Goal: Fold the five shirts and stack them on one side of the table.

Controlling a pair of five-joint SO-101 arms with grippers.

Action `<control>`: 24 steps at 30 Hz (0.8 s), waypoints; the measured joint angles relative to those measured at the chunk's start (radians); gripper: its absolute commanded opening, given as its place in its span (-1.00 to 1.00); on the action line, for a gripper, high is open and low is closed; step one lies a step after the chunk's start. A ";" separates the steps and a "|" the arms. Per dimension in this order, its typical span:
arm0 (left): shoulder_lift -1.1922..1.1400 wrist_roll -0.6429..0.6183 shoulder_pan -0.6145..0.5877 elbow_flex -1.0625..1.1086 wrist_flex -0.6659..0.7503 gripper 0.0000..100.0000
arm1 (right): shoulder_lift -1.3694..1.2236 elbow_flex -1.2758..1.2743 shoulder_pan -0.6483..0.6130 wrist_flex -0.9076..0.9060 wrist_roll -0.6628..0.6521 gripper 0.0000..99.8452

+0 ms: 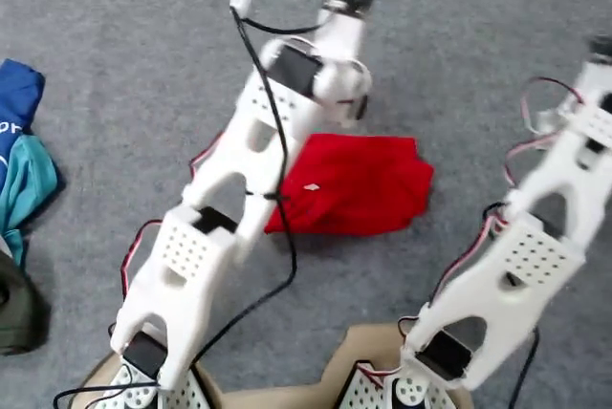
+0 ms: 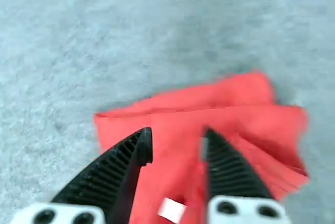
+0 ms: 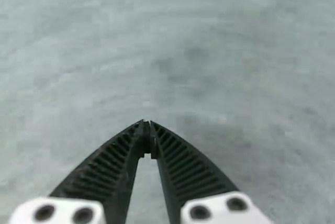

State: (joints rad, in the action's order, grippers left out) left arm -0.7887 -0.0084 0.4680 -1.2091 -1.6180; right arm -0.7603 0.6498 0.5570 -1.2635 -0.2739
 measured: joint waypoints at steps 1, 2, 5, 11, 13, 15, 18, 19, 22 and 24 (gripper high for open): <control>-0.014 0.000 -0.012 0.002 0.000 -0.89 | 0.012 0.005 -0.026 -0.034 -0.035 -0.99; -0.032 0.000 -0.020 0.008 0.000 -0.89 | 0.028 0.006 -0.054 -0.064 -0.066 -0.99; -0.114 0.000 -0.046 0.018 0.000 -0.88 | 0.083 0.006 -0.120 -0.141 -0.146 -0.98; -0.212 0.000 -0.106 0.017 0.000 -0.56 | 0.204 0.006 -0.222 -0.279 -0.290 -0.98; -0.216 0.000 -0.117 0.015 0.000 -0.47 | 0.226 0.006 -0.239 -0.304 -0.327 -0.98; -0.222 0.000 -0.120 0.006 0.000 -0.47 | 0.232 0.006 -0.255 -0.319 -0.359 -0.98; -0.224 0.000 -0.118 0.005 0.002 -0.47 | 0.232 0.006 -0.272 -0.327 -0.381 -0.98; -0.224 0.000 -0.118 0.005 0.006 -0.47 | 0.232 0.006 -0.272 -0.327 -0.382 -0.98; -0.242 0.000 -0.123 0.003 0.031 -0.51 | 0.230 0.006 -0.278 -0.327 -0.382 -0.98; -0.265 0.000 -0.132 0.002 0.044 -0.61 | 0.224 0.006 -0.279 -0.327 -0.382 -0.98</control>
State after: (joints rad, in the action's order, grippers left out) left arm -1.0541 -0.0084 0.3360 -1.2075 -1.5735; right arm -0.5363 0.6559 0.2777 -1.5904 -0.6559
